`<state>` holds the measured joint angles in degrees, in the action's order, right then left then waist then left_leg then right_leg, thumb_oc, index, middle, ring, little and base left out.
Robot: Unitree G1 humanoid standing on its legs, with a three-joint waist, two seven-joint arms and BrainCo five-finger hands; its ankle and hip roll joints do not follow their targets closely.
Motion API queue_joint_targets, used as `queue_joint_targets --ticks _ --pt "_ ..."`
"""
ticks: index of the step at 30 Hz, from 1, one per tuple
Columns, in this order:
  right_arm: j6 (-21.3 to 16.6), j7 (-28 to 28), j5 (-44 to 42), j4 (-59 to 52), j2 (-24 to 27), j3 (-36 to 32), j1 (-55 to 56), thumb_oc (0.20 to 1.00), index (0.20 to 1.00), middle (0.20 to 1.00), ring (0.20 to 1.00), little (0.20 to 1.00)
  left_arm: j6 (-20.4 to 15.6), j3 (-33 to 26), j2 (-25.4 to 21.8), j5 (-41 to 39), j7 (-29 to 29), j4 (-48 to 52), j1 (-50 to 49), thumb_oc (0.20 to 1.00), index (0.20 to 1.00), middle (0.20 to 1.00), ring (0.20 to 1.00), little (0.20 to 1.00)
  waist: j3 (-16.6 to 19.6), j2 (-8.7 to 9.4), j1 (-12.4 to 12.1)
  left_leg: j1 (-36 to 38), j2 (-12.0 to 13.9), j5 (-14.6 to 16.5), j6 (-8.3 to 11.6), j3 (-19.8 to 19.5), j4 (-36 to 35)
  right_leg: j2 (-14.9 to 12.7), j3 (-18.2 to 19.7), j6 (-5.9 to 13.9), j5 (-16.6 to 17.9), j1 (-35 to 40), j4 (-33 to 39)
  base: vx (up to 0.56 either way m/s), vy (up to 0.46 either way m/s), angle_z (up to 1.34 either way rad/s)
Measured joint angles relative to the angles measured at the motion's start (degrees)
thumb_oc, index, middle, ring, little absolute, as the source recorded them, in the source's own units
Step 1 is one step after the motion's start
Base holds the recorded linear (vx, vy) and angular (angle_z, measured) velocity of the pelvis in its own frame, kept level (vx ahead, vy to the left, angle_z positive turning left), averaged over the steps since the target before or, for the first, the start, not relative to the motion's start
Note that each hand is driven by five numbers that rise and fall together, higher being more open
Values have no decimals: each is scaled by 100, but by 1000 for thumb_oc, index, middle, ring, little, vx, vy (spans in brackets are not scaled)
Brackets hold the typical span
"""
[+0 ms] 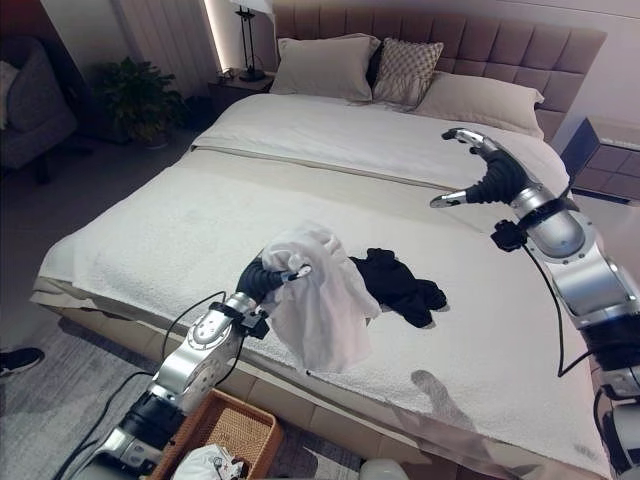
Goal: Pick up clothes into the bucket
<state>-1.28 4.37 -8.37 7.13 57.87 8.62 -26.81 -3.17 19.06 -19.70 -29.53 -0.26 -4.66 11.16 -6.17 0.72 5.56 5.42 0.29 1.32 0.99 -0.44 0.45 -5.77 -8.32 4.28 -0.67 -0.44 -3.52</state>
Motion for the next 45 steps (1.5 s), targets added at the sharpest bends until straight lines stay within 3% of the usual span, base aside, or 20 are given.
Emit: queue_joint_targets --ticks 3,6,13,16,17,20,25,30,38,41,42,43,44,45 --pt "-5 -83 1 1 -276 -352 317 1000 1000 1000 1000 1000 -36 -414 41 -84 44 141 -326 200 200 200 200 200 -13 0 -22 -1 5 1 0 -1 -2 6 -5 5 3 19 37 0 0 0" --pt "-4 -384 110 80 -876 -804 884 1000 1000 1000 1000 1000 -64 -789 93 -111 50 270 -935 200 200 200 200 200 -120 22 -97 -12 15 2 1 -10 -2 18 -12 6 1 17 51 -13 -4 0" --pt "7 -922 333 793 -1685 -1348 1456 1000 1000 1000 1000 1000 -68 -1618 39 -42 83 219 -2024 200 200 200 200 200 -584 60 -328 -469 -33 6 5 -136 225 -50 -79 4 -25 -422 -227 -100 -5 8" --pt "-8 -1303 441 1220 -2064 -1560 1474 1000 1000 1000 1000 1000 -132 -1968 49 158 262 -242 -2225 200 200 200 200 200 -790 49 -586 -768 -78 9 11 -253 454 -127 -180 -10 -75 -655 -474 -92 16 17" --pt "-10 -1378 447 1235 -2143 -1624 1477 1000 1000 1000 1000 1000 -138 -2041 53 199 286 -318 -2194 200 200 200 200 200 -831 79 -533 -810 -85 23 29 -274 487 -141 -183 -27 -111 -730 -547 -74 18 27" --pt "-99 -1722 441 1477 -2395 -1735 1446 1000 1000 1000 1000 1000 -259 -2304 51 405 577 -799 -2250 200 200 200 200 200 -1076 88 -683 -1219 -150 25 35 -375 742 -245 -271 -32 -233 -1103 -911 -78 29 20" --pt "-161 -2058 354 1861 -2409 -1748 1281 1000 1000 1000 1000 1000 -307 -2438 -5 471 942 -1162 -2126 200 200 200 200 200 -1500 86 -813 -1844 -251 92 54 -500 1250 -380 -345 -78 -321 -1648 -1362 -84 31 17" --pt "-232 -2409 -21 2078 -2434 -1752 832 1000 1000 1000 1000 1000 -374 -2462 -285 1079 1487 -1701 -1494 200 200 200 200 200 -2048 91 -918 -2519 -266 191 60 -610 1775 -421 -421 -127 -381 -2172 -1686 -70 31 10" --pt "-351 -2899 -264 2359 -2380 -1671 88 1000 1000 1000 1000 1000 -497 -2186 -543 1306 2190 -2735 -314 200 200 200 200 200 -2471 221 -923 -3628 -270 346 61 -620 2674 -435 -390 -170 -379 -3111 -2223 -80 46 -1" --pt "-465 -3053 -384 2366 -2084 -1488 -237 1000 1000 1000 1000 1000 -494 -2034 -732 1313 2422 -2974 -53 200 200 200 200 200 -2479 246 -878 -4267 -256 509 15 -606 3117 -425 -354 -199 -392 -3665 -2473 -37 40 -9" --pt "-479 -3147 -432 2377 -2045 -1448 -406 1000 1000 1000 1000 1000 -494 -2014 -792 1320 2532 -3080 34 498 498 498 498 498 -2486 283 -796 -4529 -268 504 15 -601 3270 -423 -330 -207 -354 -3890 -2551 37 34 -8" --pt "-482 -3189 -447 2402 -2003 -1388 -511 1000 1000 1000 1000 1000 -490 -2013 -812 1329 2578 -3152 82 498 498 498 498 498 -2487 290 -770 -4631 -263 583 17 -603 3357 -413 -322 -214 -372 -3991 -2612 65 16 -13" --pt "-505 -3271 -466 2468 -1916 -1295 -686 1000 1000 1000 1000 1000 -455 -2012 -822 1429 2676 -3276 203 1000 1000 1000 1000 1000 -2495 307 -768 -4835 -245 633 -10 -579 3524 -409 -291 -222 -364 -4171 -2699 76 18 -13" --pt "-522 -3327 -468 2473 -1896 -1284 -730 1000 1000 1000 1000 1000 -449 -2002 -825 1534 2734 -3287 274 1000 1000 1000 1000 1000 -2497 312 -767 -4950 -240 642 -7 -573 3619 -398 -275 -223 -362 -4254 -2735 -7 42 -10"
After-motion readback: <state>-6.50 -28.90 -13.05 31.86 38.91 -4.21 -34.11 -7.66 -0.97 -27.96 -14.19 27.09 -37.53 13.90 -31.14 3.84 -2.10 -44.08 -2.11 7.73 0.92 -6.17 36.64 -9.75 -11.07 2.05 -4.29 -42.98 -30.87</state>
